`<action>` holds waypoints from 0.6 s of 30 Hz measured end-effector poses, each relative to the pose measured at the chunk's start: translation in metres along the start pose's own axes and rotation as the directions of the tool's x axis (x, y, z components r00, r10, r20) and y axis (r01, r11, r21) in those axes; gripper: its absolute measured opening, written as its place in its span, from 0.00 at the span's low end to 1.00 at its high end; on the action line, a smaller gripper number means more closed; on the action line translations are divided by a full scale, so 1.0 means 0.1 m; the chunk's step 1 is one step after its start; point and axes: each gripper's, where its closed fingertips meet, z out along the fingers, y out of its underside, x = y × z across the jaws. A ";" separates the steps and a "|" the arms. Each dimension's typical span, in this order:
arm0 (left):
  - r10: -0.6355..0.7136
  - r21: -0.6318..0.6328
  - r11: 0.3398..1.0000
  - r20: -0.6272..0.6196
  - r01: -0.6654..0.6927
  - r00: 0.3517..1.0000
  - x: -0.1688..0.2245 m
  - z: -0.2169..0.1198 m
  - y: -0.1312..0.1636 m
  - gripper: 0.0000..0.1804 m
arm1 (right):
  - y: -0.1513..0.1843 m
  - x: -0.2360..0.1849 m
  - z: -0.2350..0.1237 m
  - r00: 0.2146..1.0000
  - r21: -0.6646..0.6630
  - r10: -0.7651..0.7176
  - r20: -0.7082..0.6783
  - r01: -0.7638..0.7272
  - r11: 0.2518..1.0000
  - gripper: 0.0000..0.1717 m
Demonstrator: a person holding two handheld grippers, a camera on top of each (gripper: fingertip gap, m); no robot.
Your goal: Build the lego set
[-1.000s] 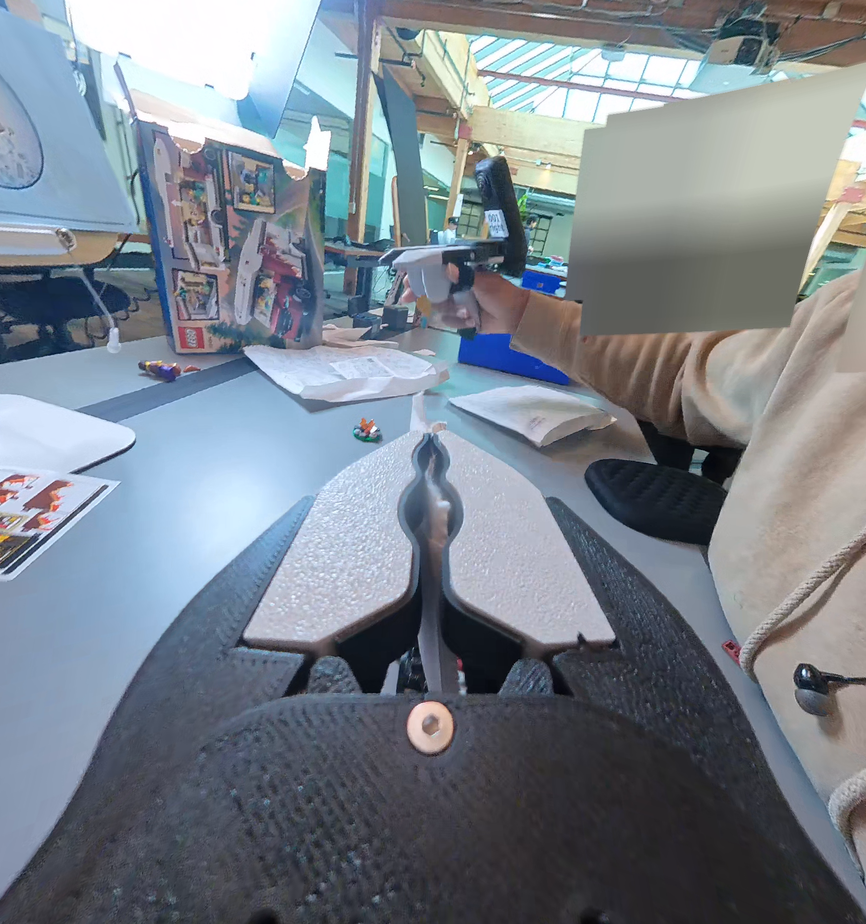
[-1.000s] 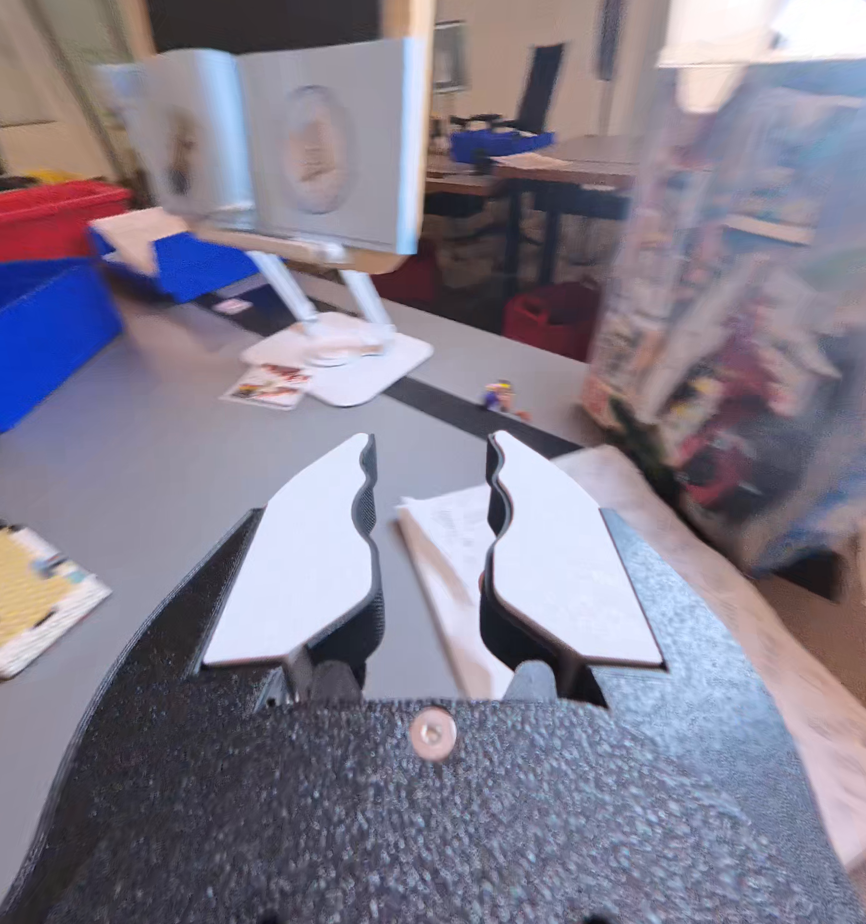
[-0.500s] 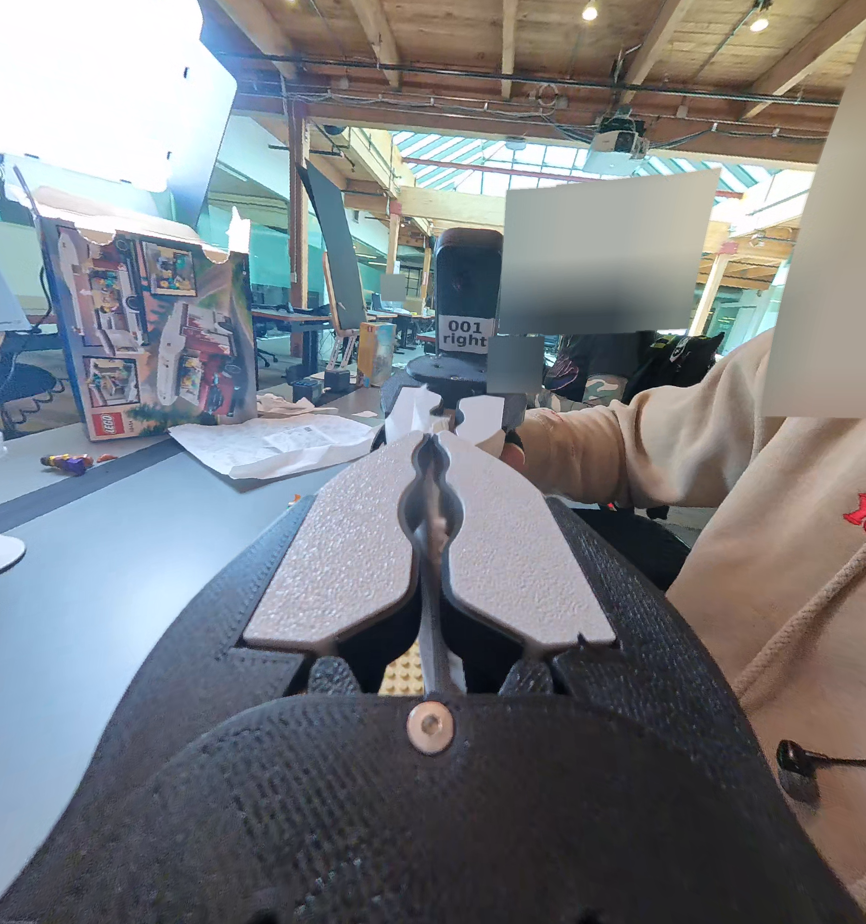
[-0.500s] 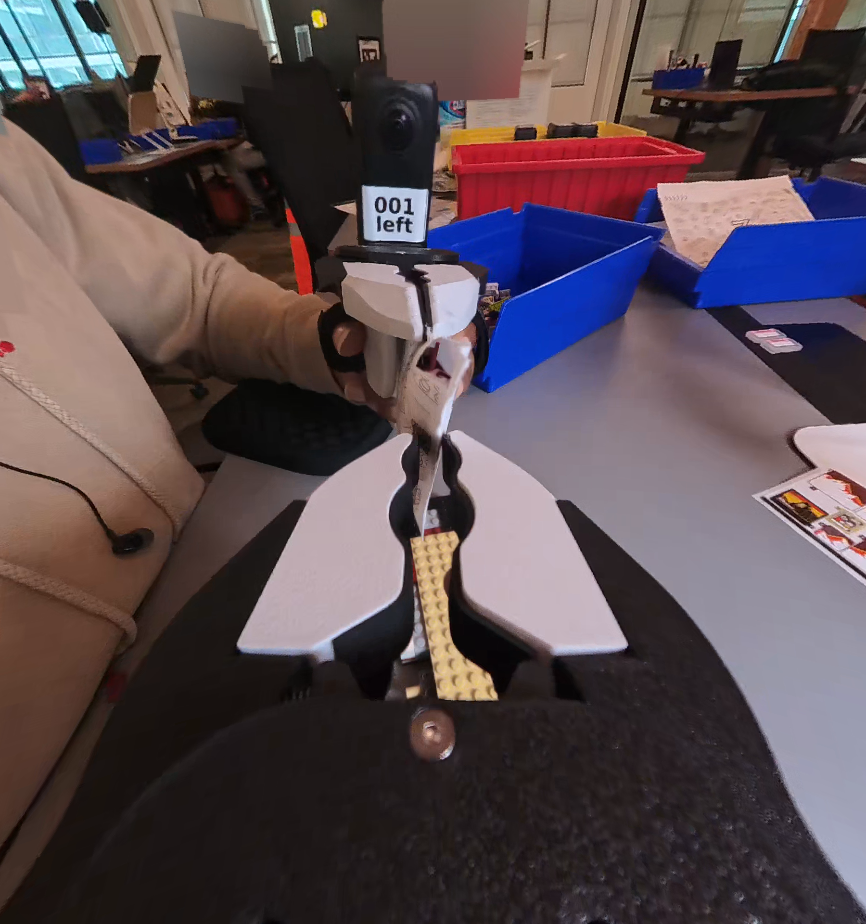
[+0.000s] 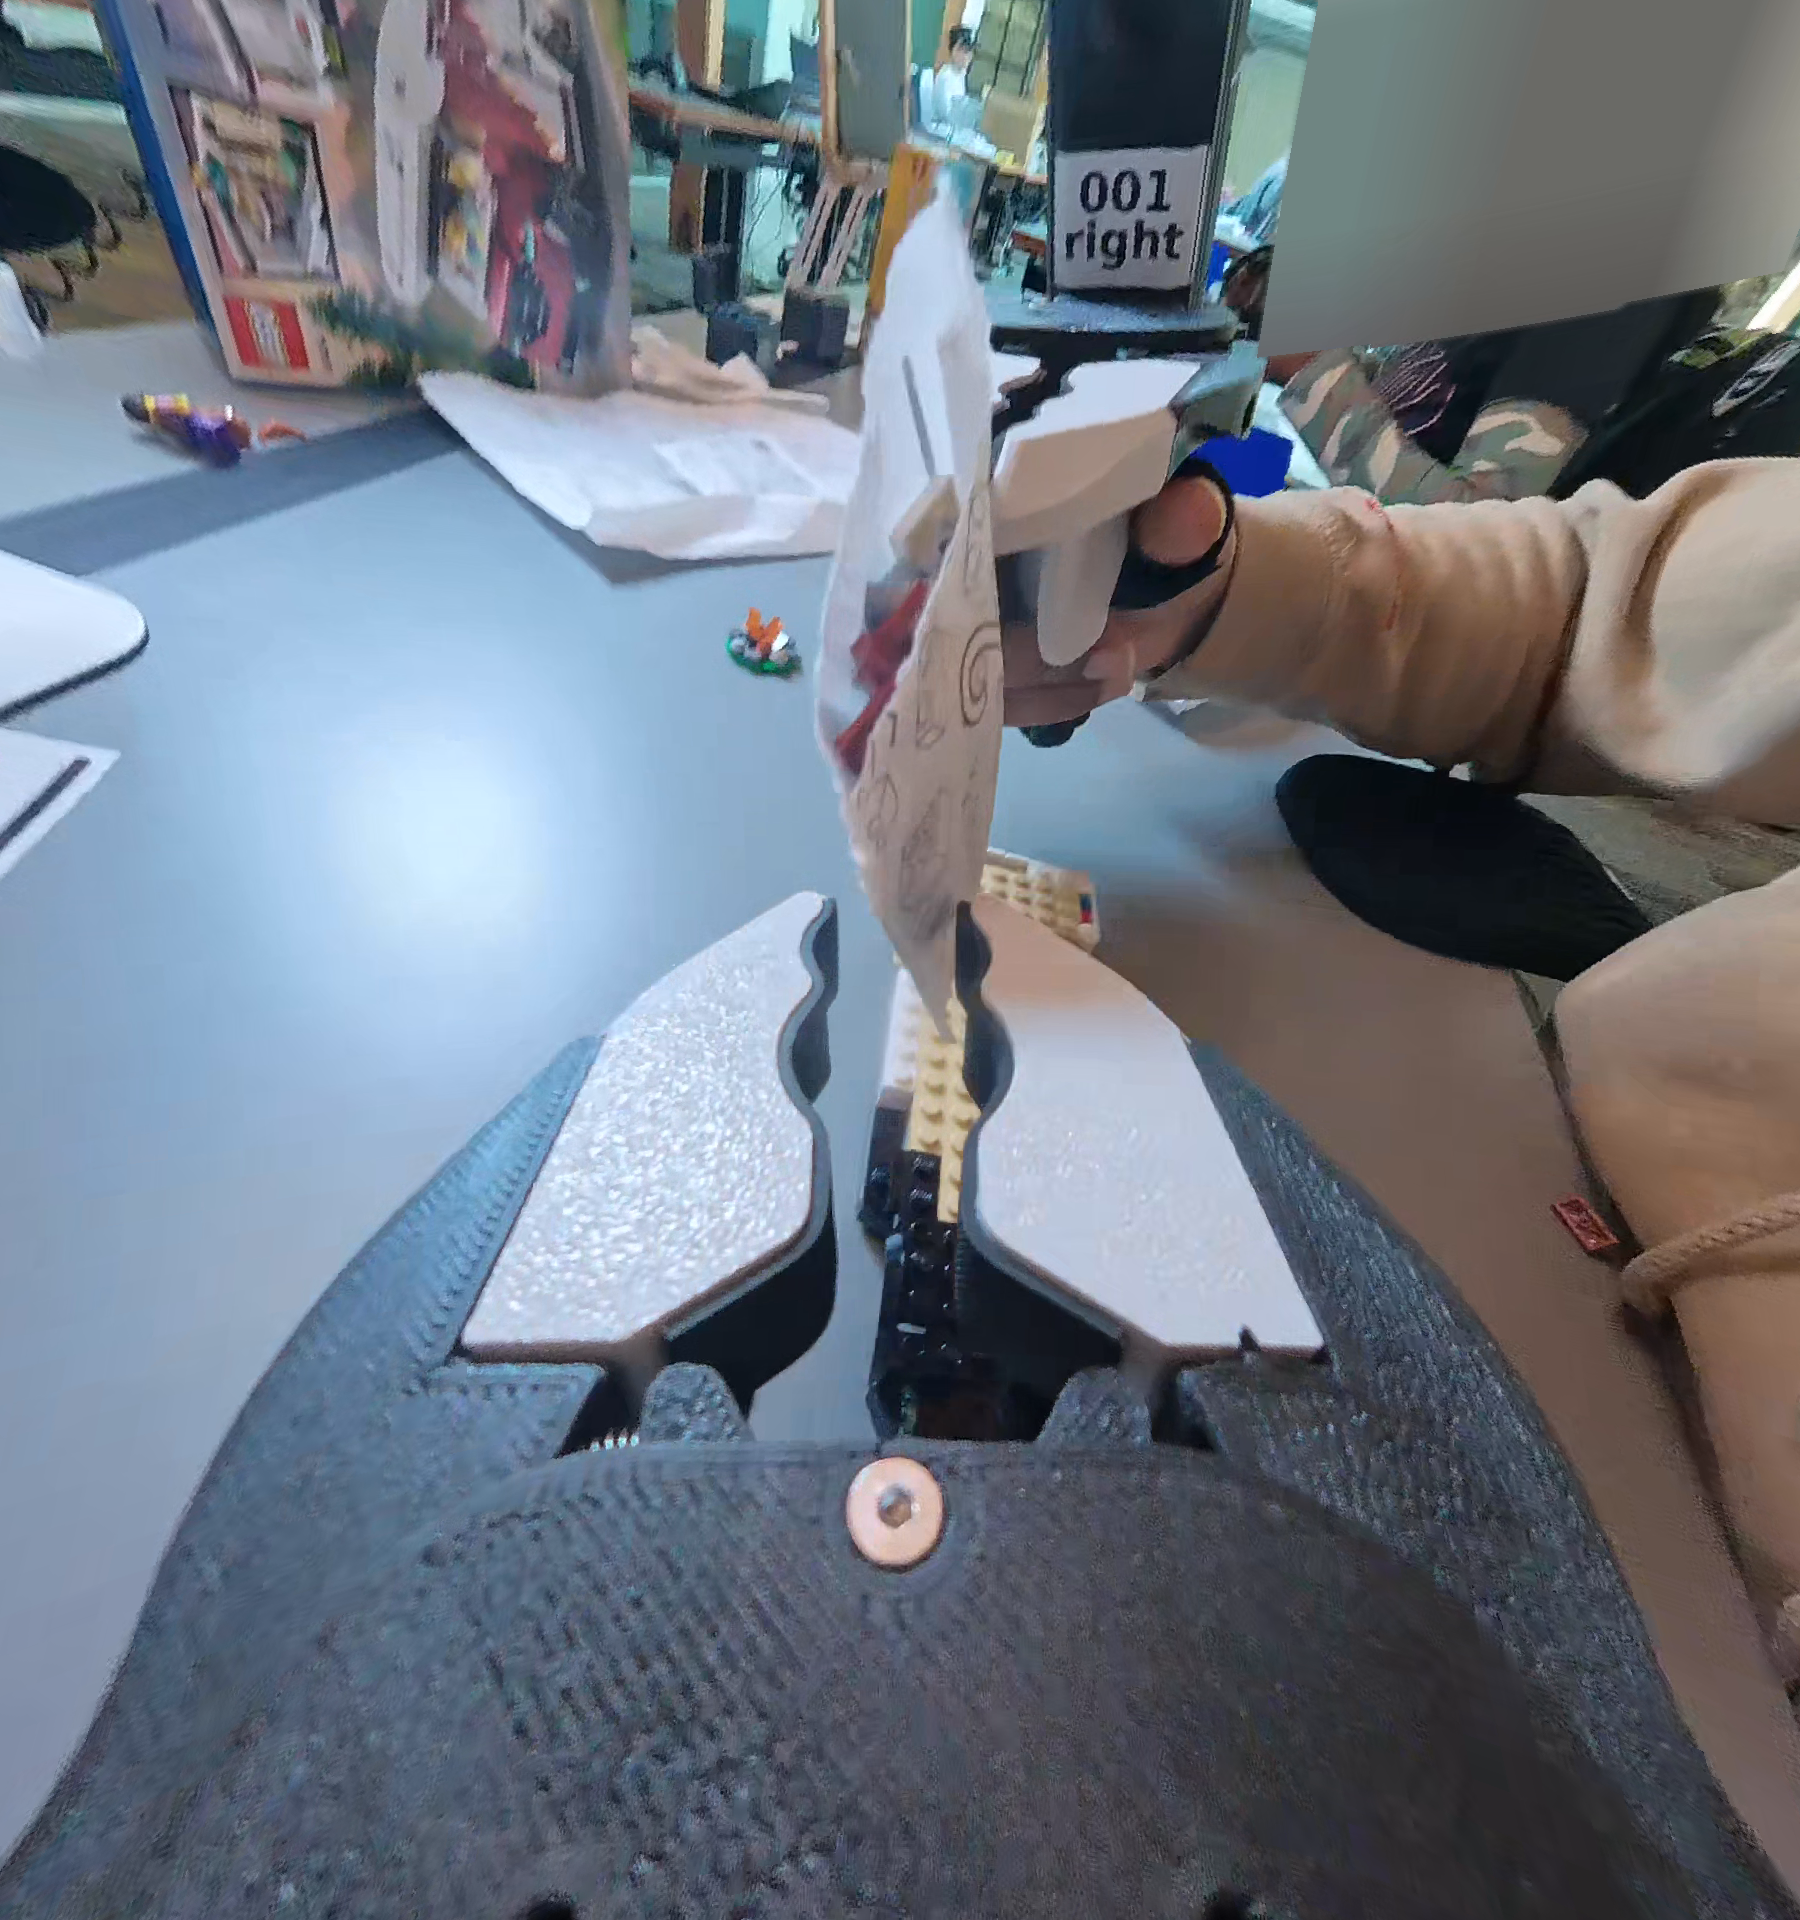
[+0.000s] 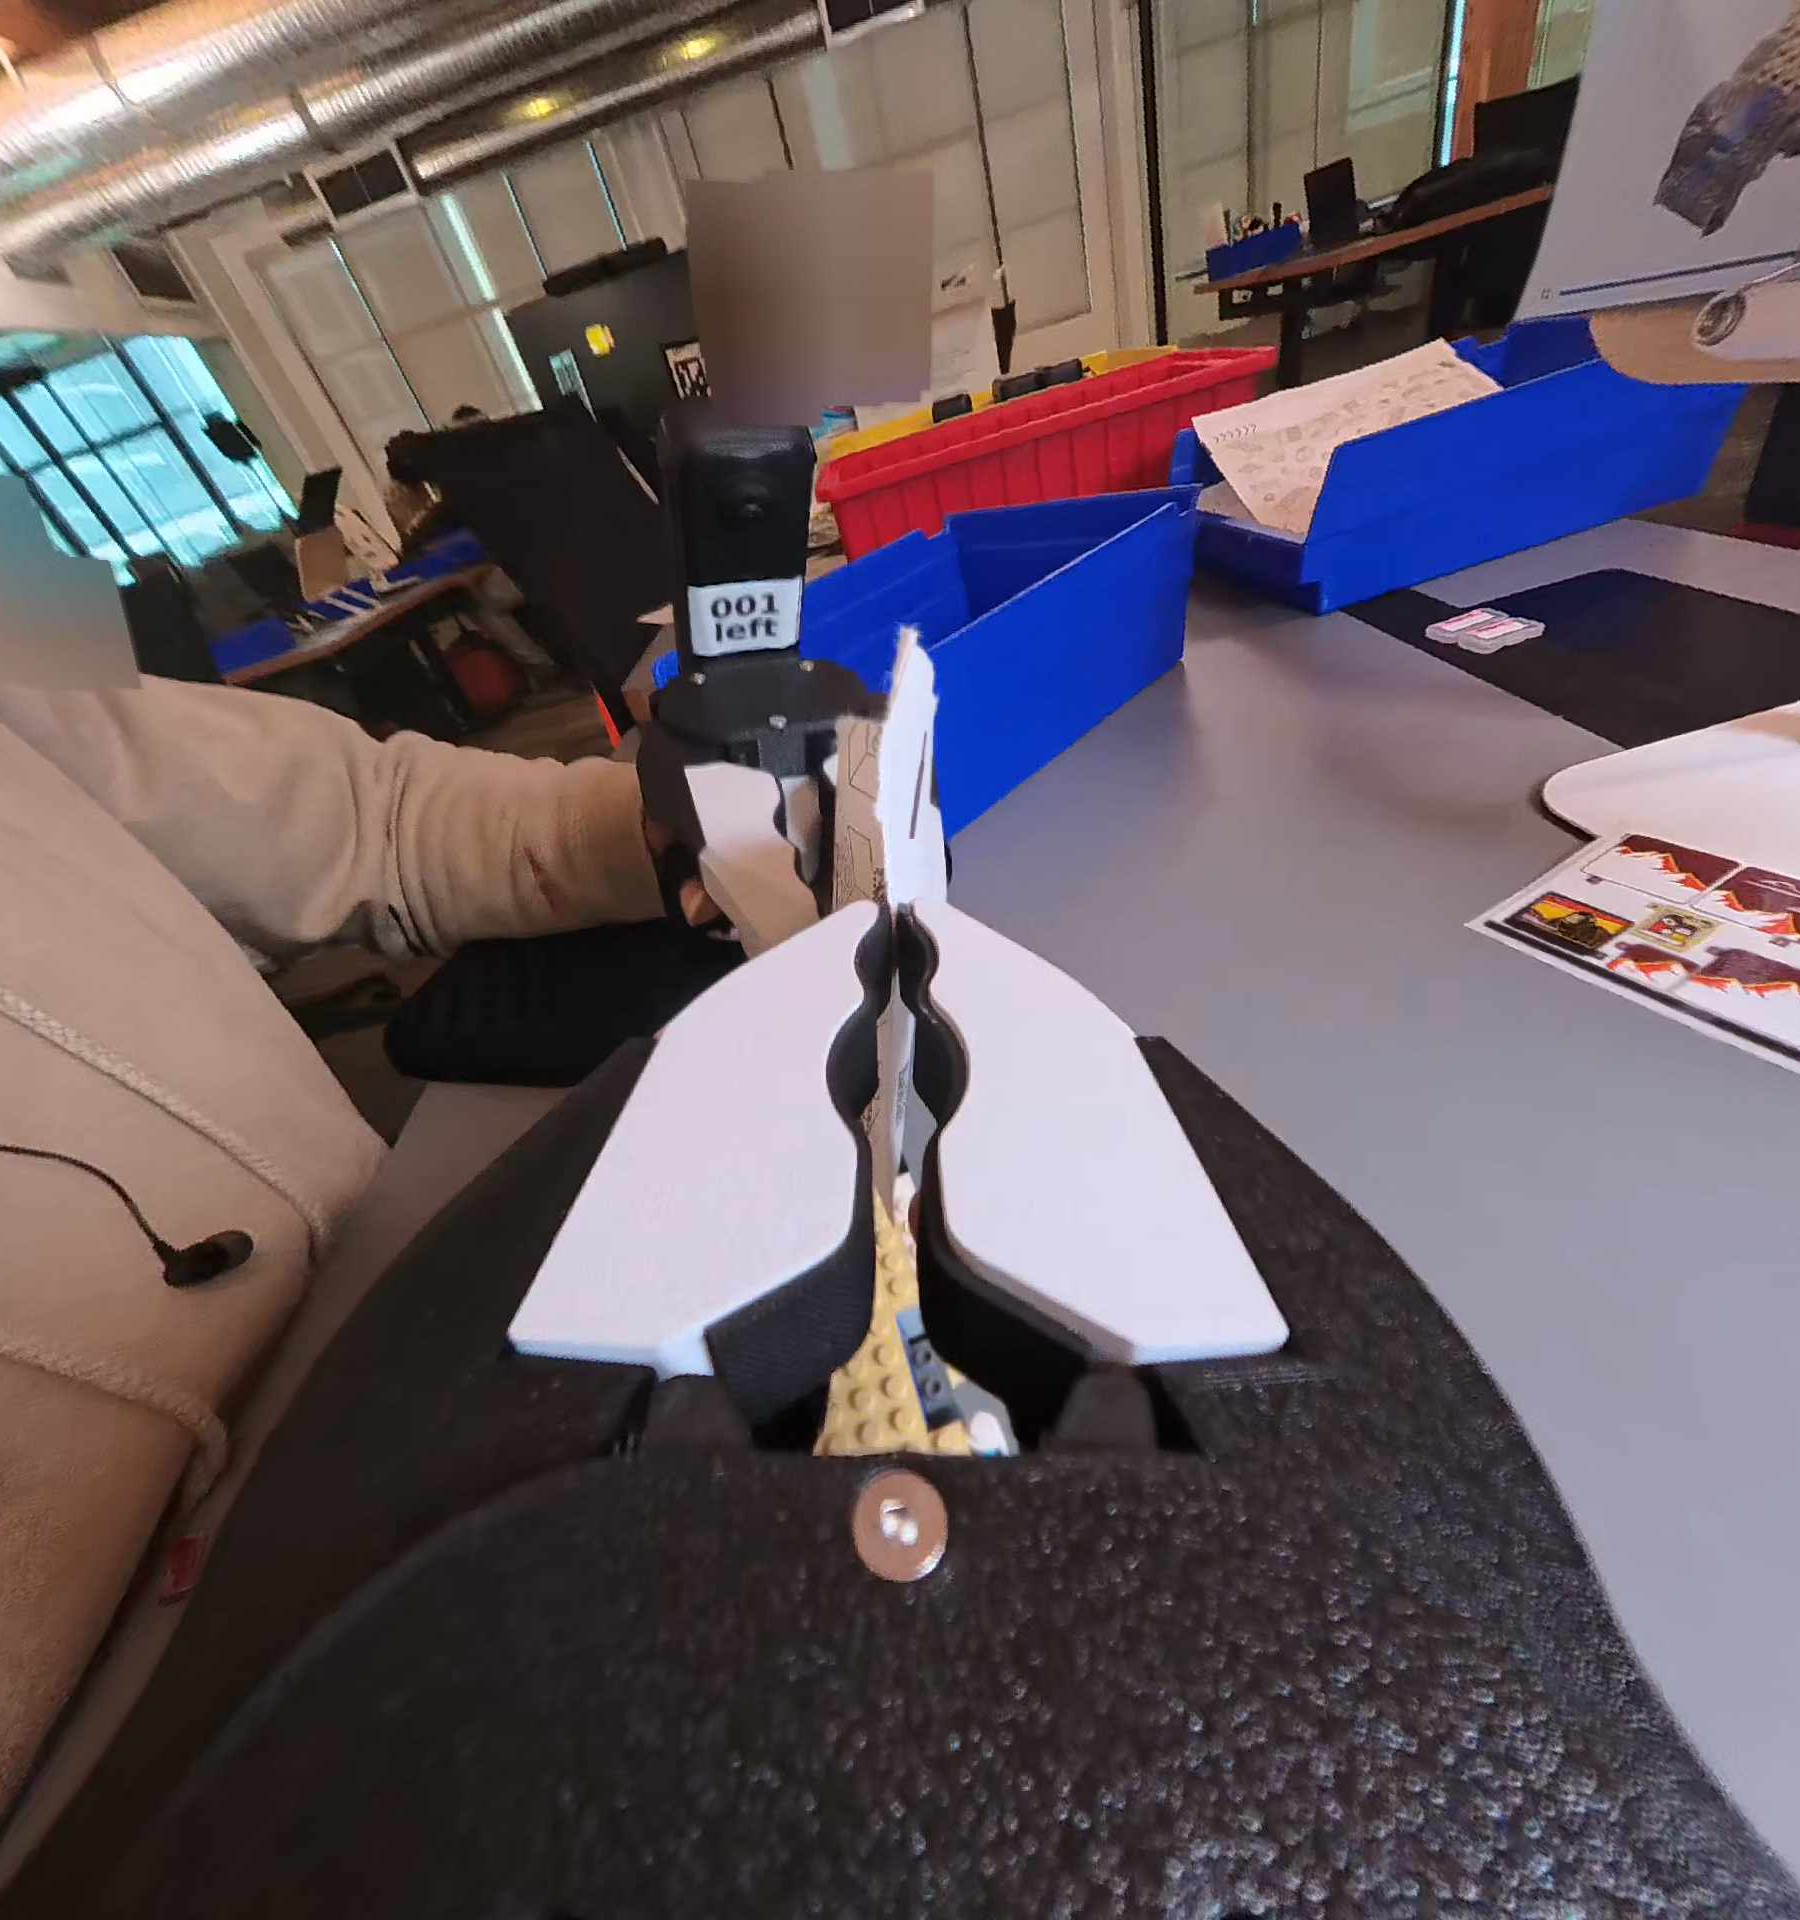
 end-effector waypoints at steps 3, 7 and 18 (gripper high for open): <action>-0.056 -0.037 0.998 0.045 0.058 0.997 -0.14 0.02 0.05 0.04 | 0.01 0.21 0.09 0.997 0.011 0.072 -0.006 -0.072 0.997 0.00; -0.205 -0.083 0.973 0.101 0.213 0.974 -0.30 -0.04 0.16 0.03 | 0.23 0.52 0.21 0.997 -0.108 0.067 -0.048 -0.072 0.992 0.02; -0.393 -0.110 0.908 0.113 0.405 0.913 -0.43 -0.18 0.30 0.03 | 0.55 0.88 0.09 0.659 -0.504 -0.751 -0.042 0.635 0.585 0.14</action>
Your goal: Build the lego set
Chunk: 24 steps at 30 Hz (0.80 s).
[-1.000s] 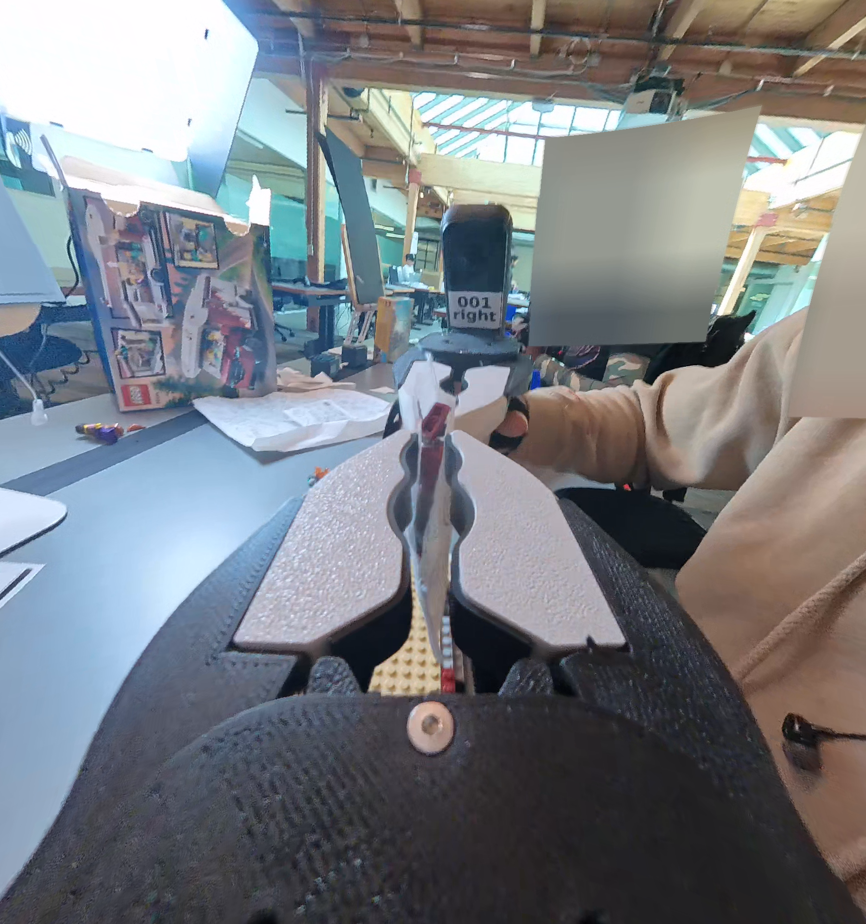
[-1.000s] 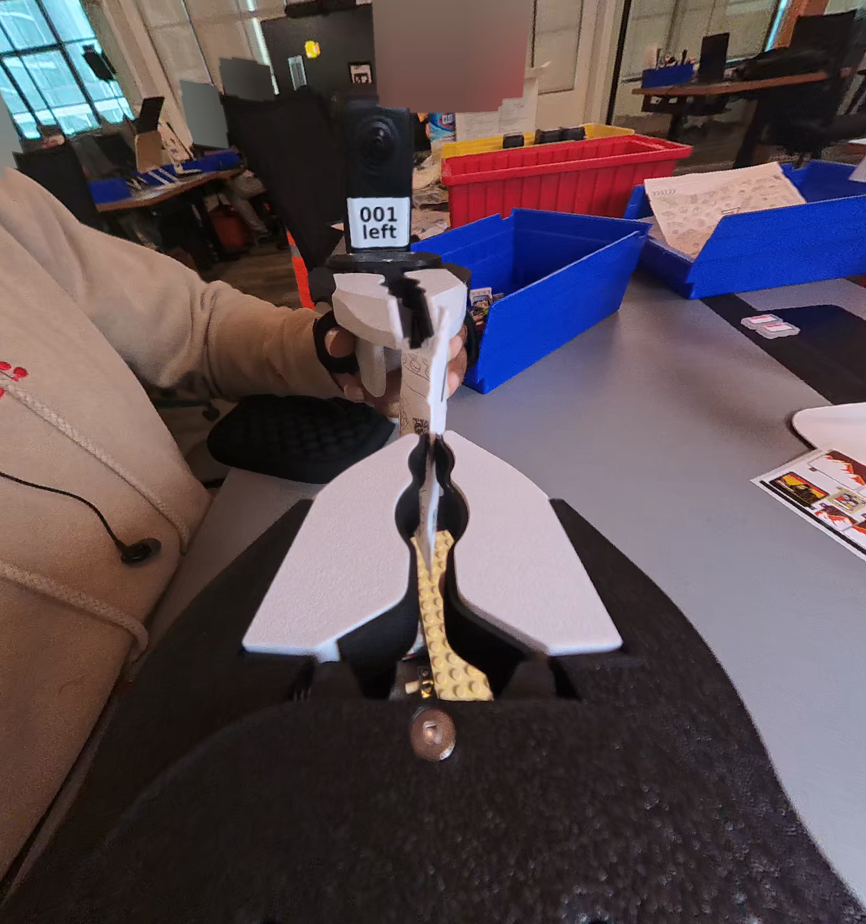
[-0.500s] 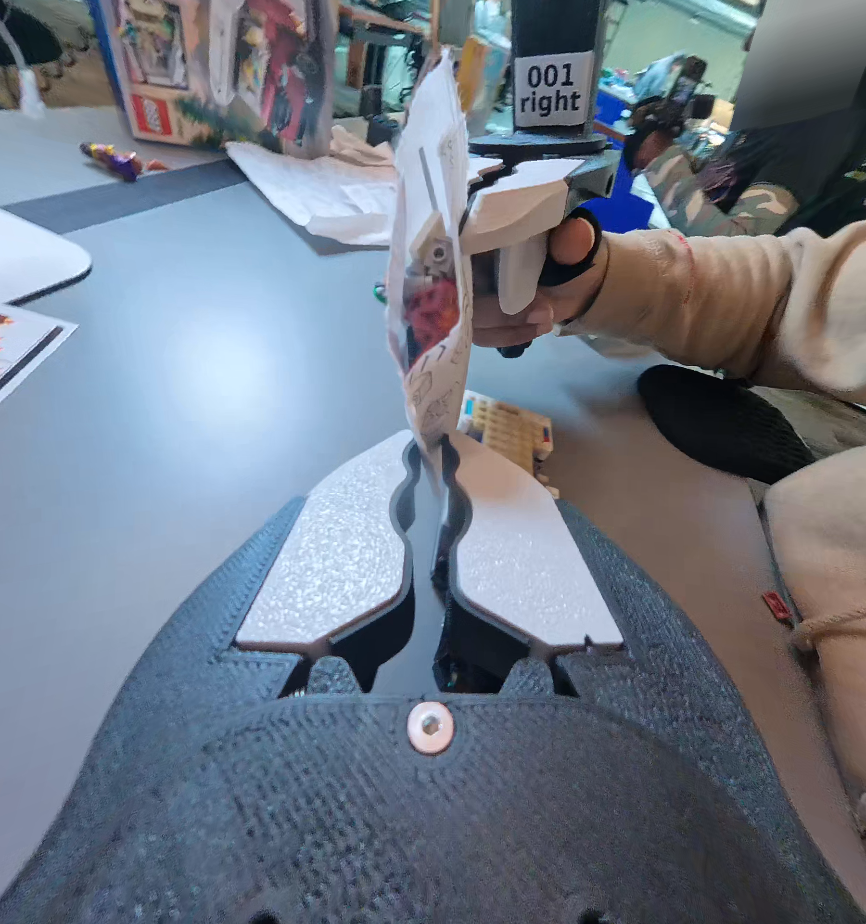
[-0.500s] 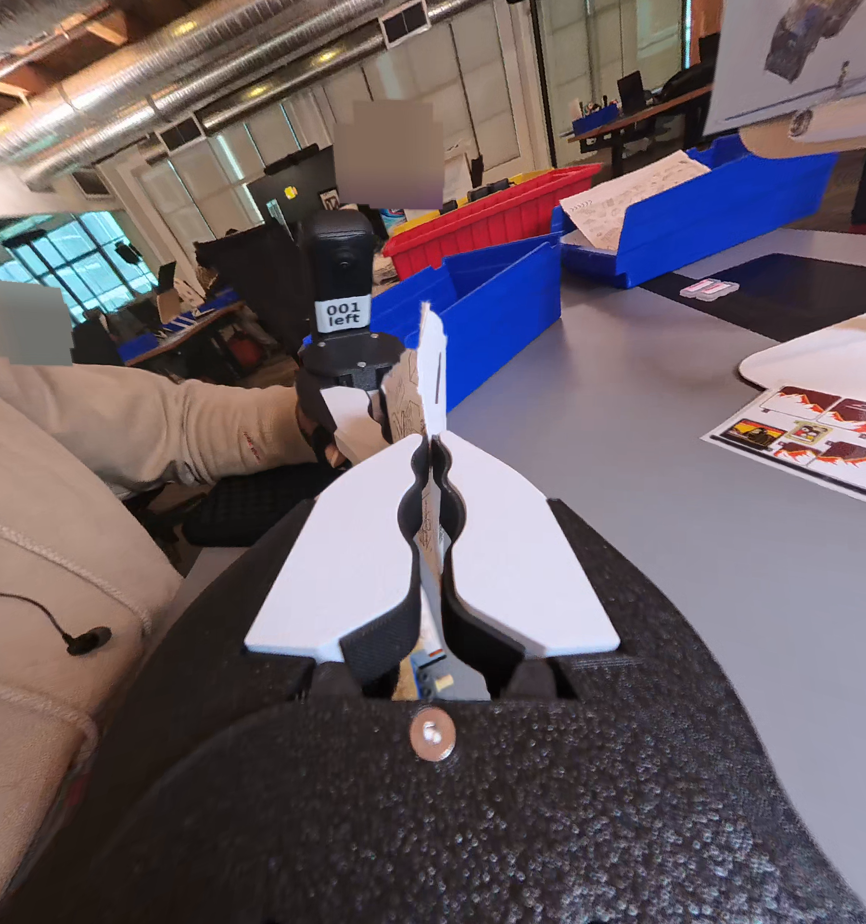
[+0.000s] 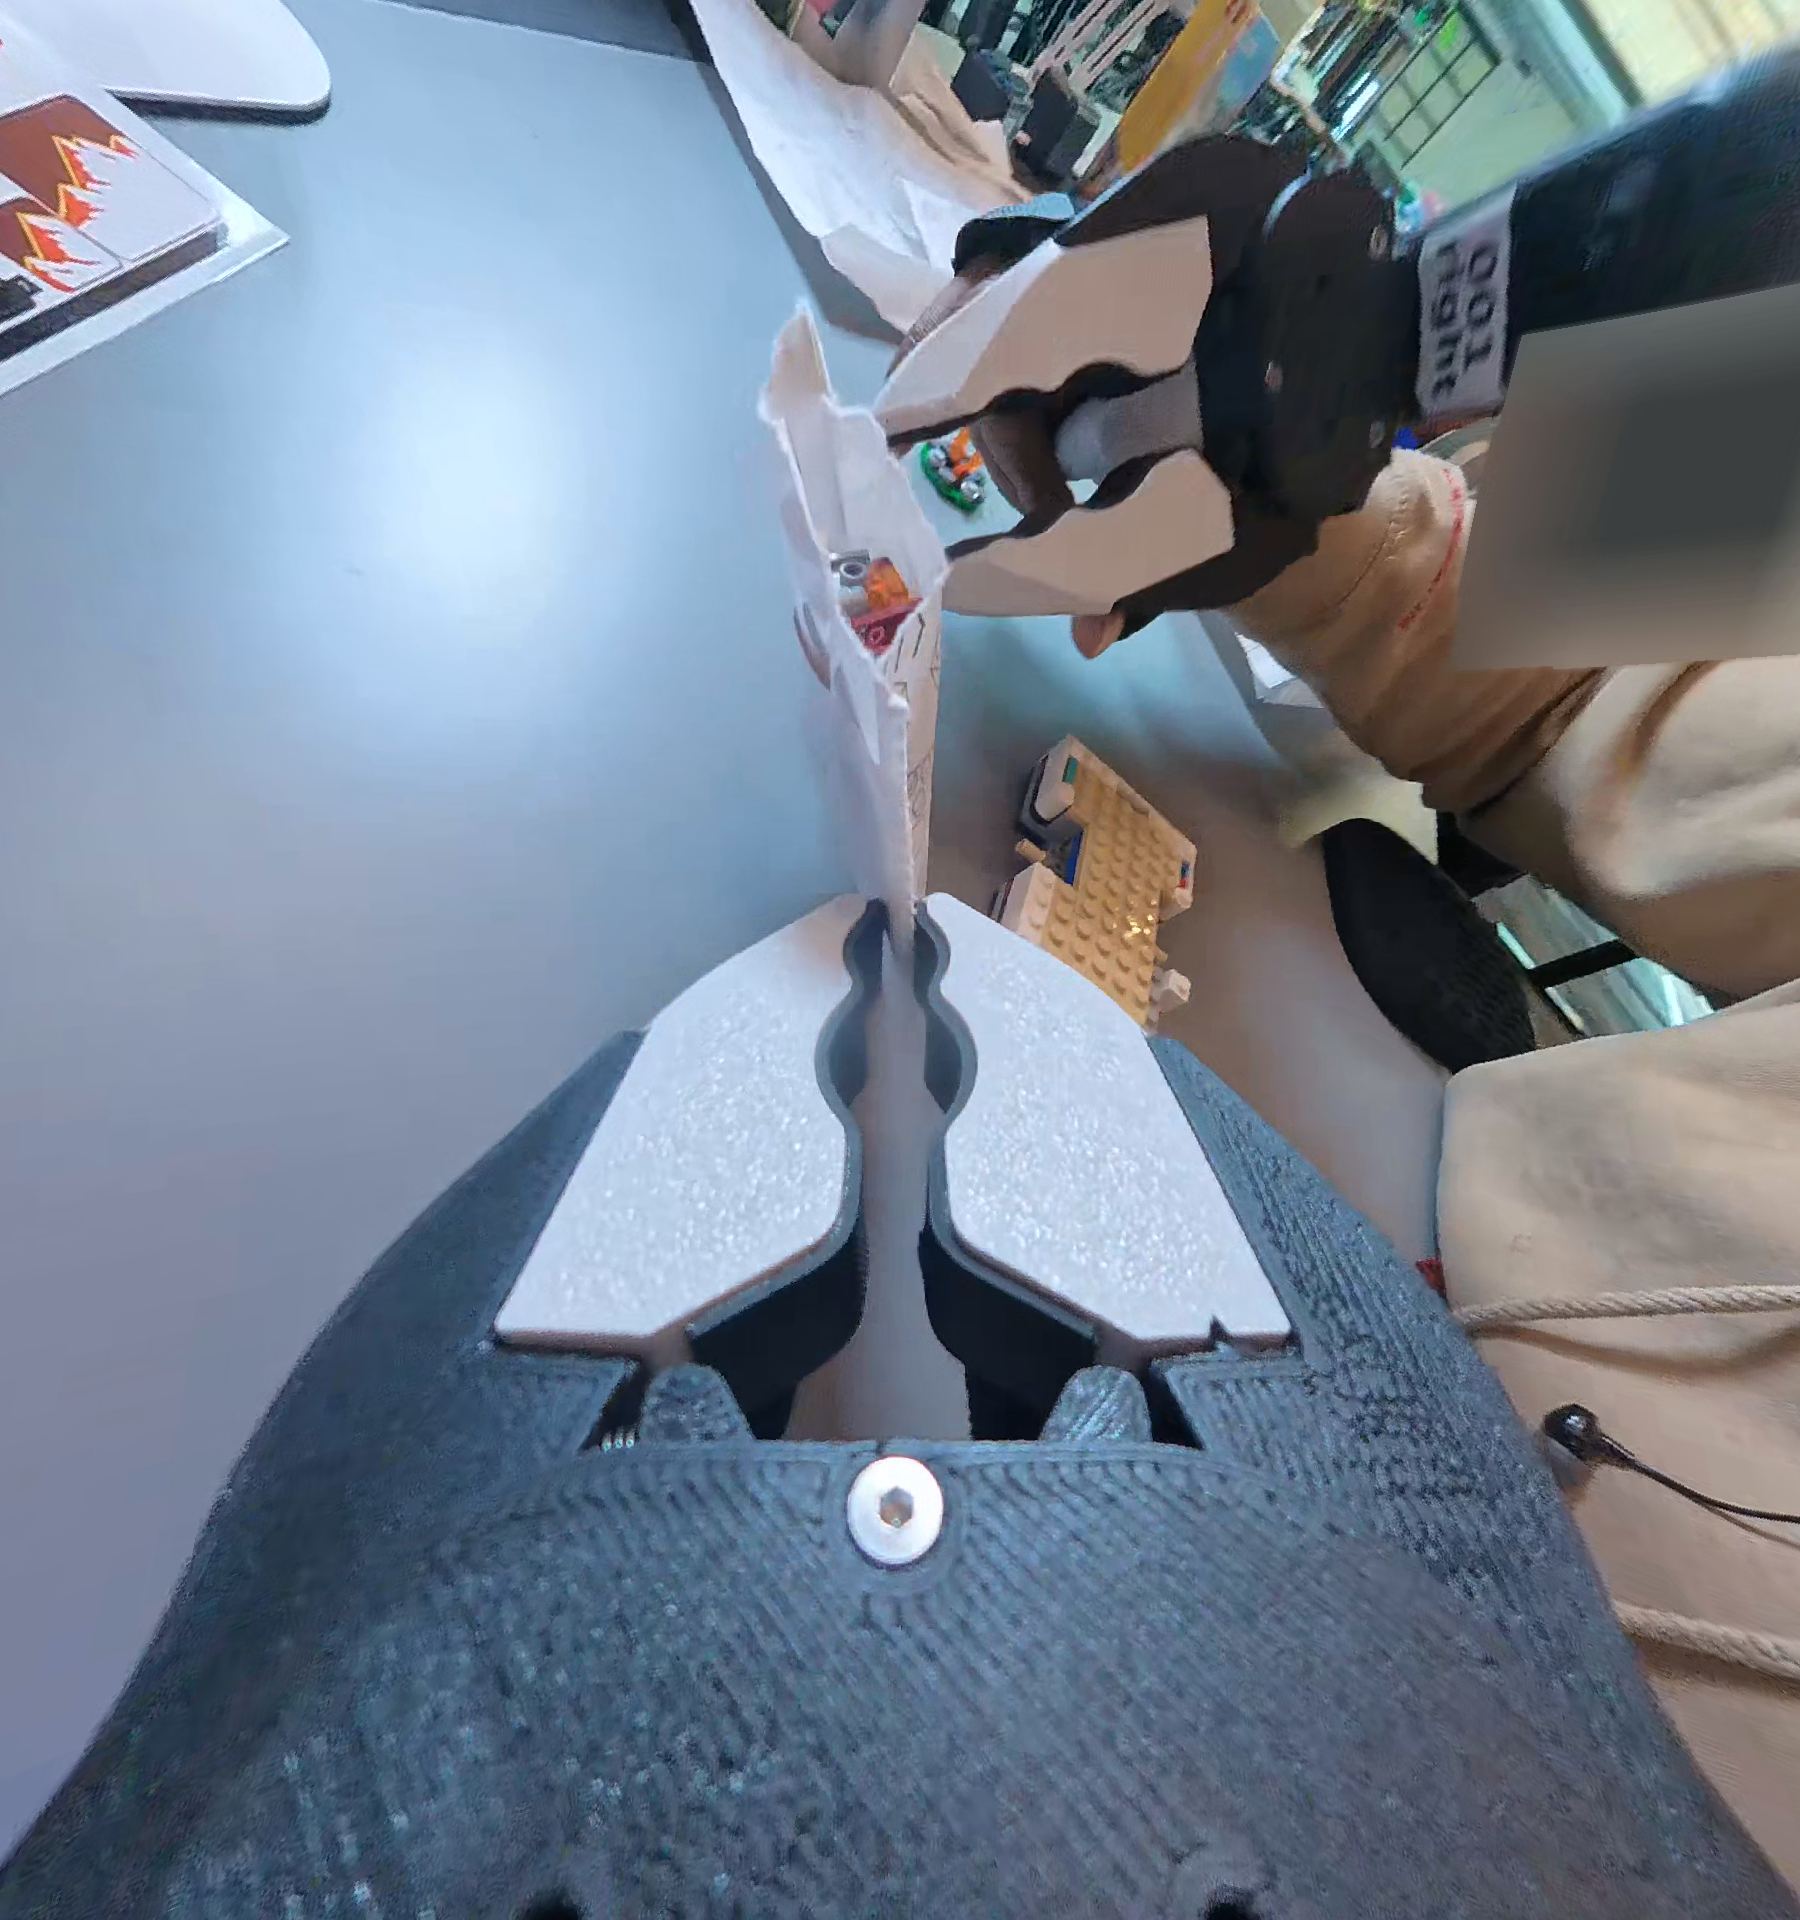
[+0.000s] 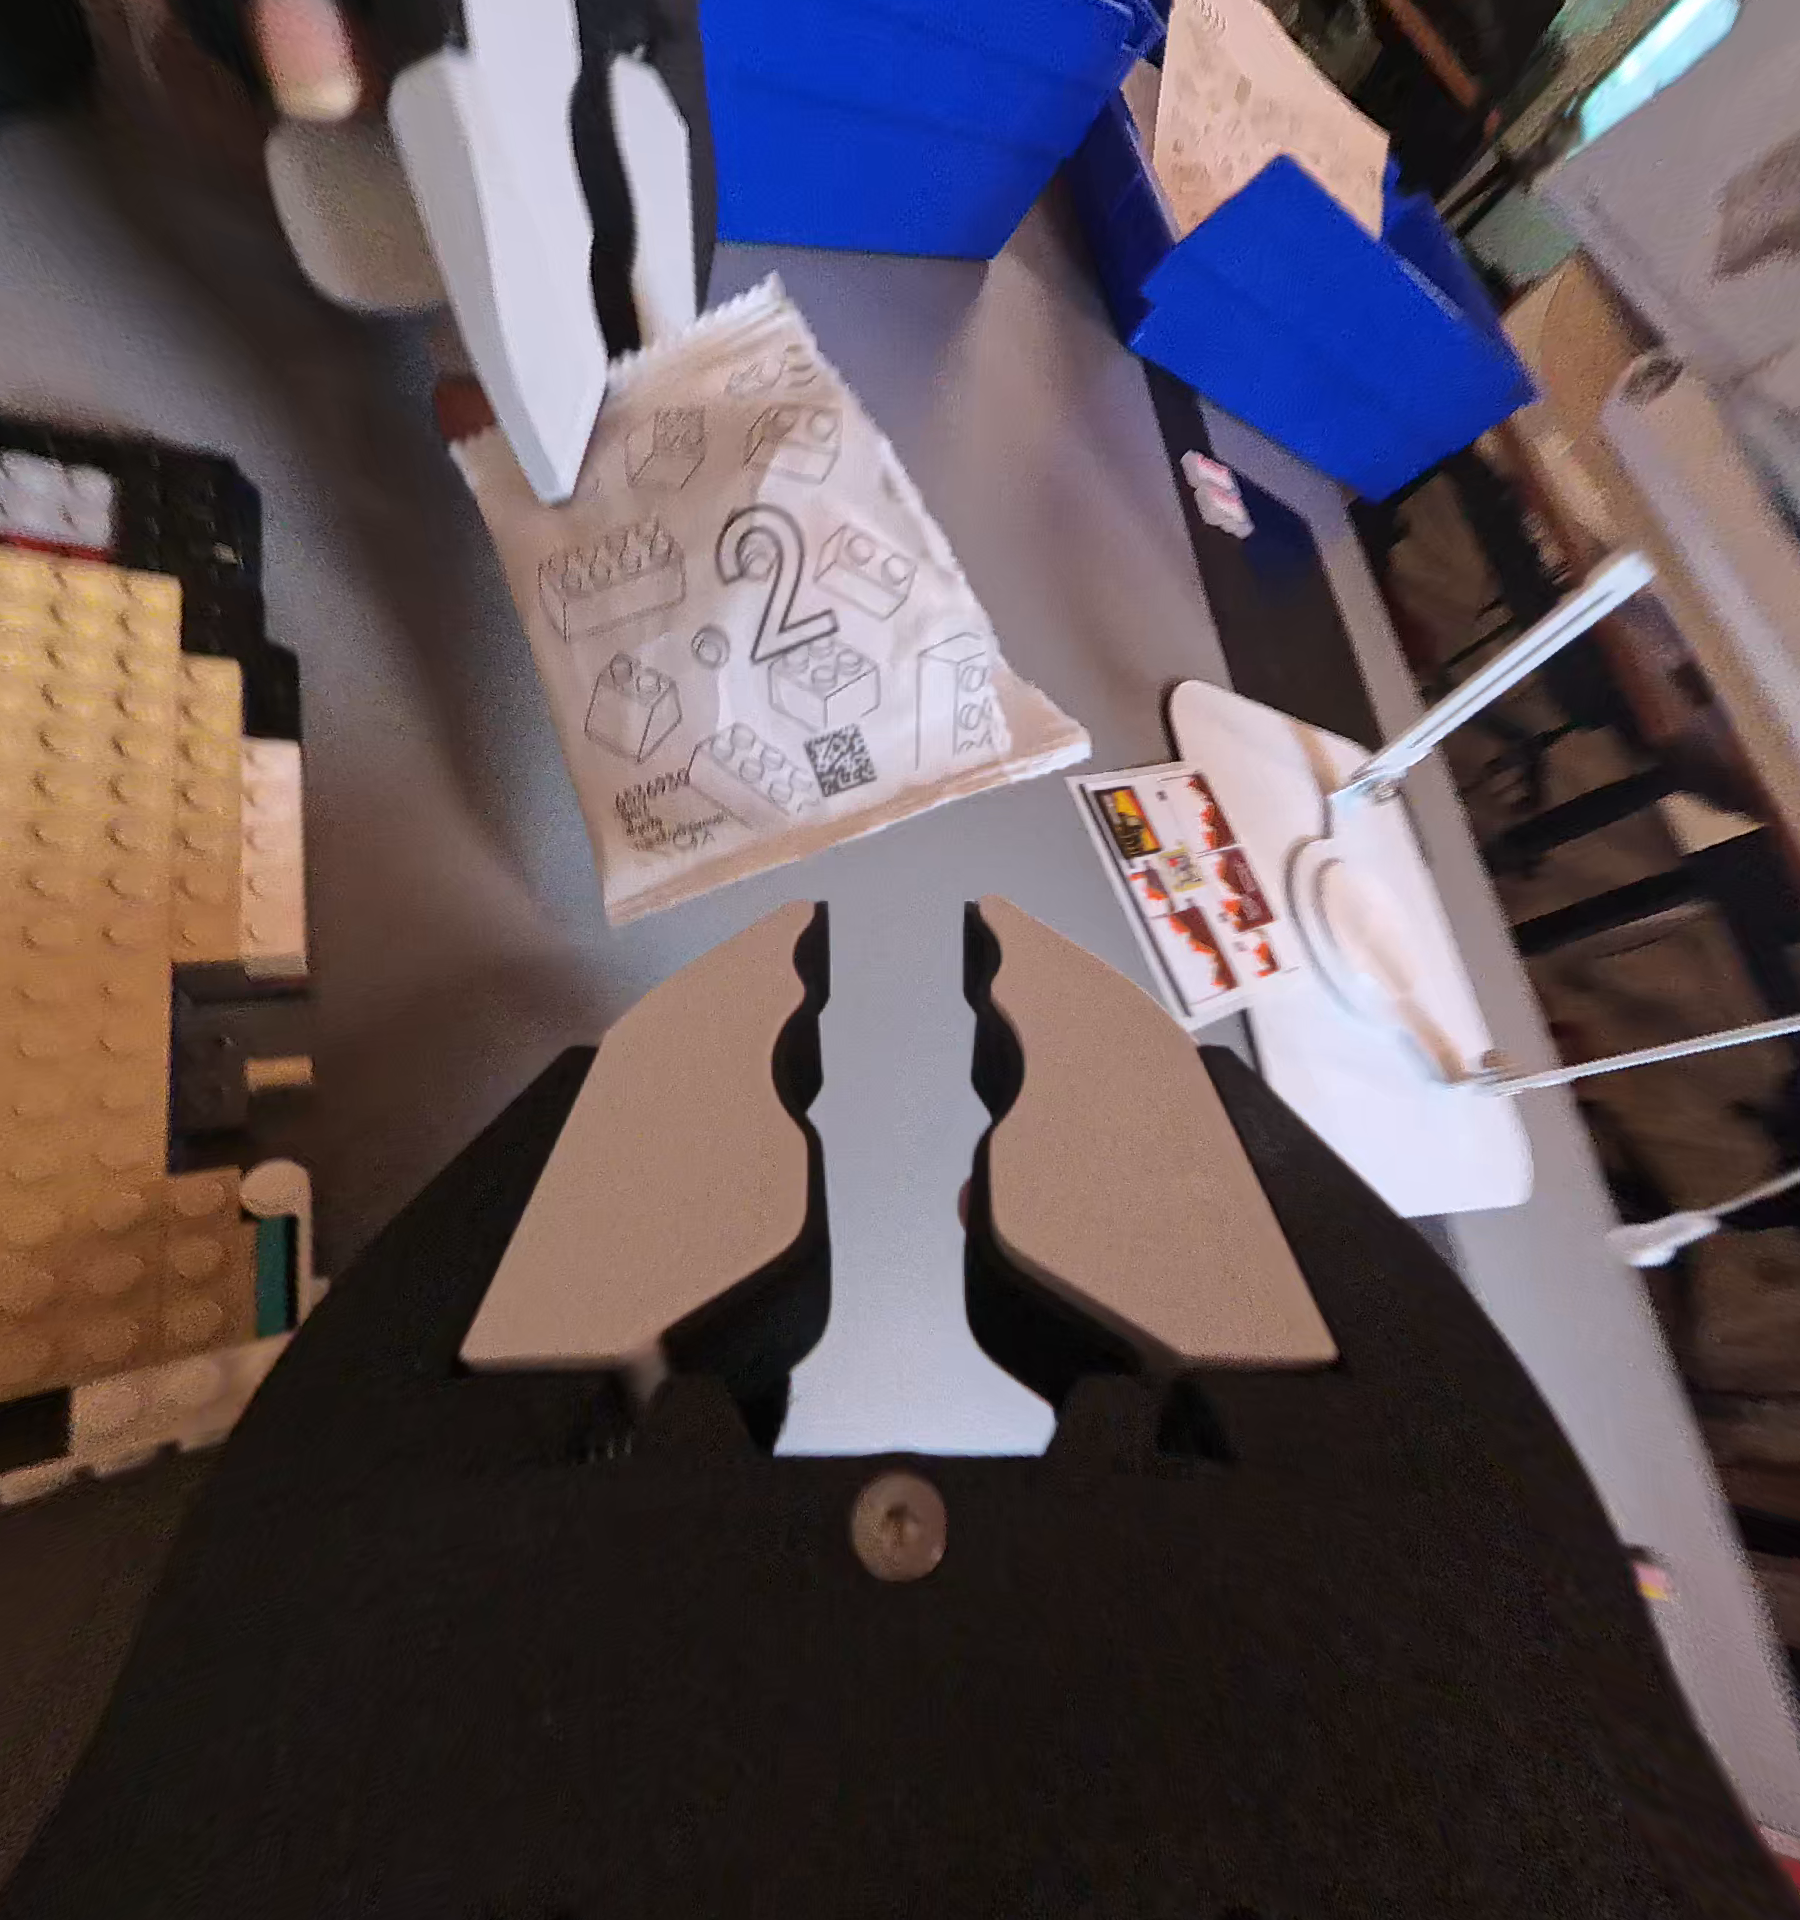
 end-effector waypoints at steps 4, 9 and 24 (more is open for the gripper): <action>-0.026 0.042 0.999 -0.048 0.028 0.999 0.06 -0.06 -0.11 0.03 | -0.04 0.01 -0.06 0.899 -0.051 -0.396 -0.186 0.393 0.918 0.21; -0.101 0.070 0.991 -0.136 0.111 0.985 0.14 -0.09 -0.17 0.03 | -0.21 -0.13 0.00 0.726 -0.057 -0.621 -0.296 0.635 0.770 0.25; -0.126 0.084 0.988 -0.087 0.133 0.988 0.04 -0.09 -0.17 0.07 | -0.20 -0.24 0.12 0.703 -0.024 -0.680 -0.207 0.691 0.722 0.01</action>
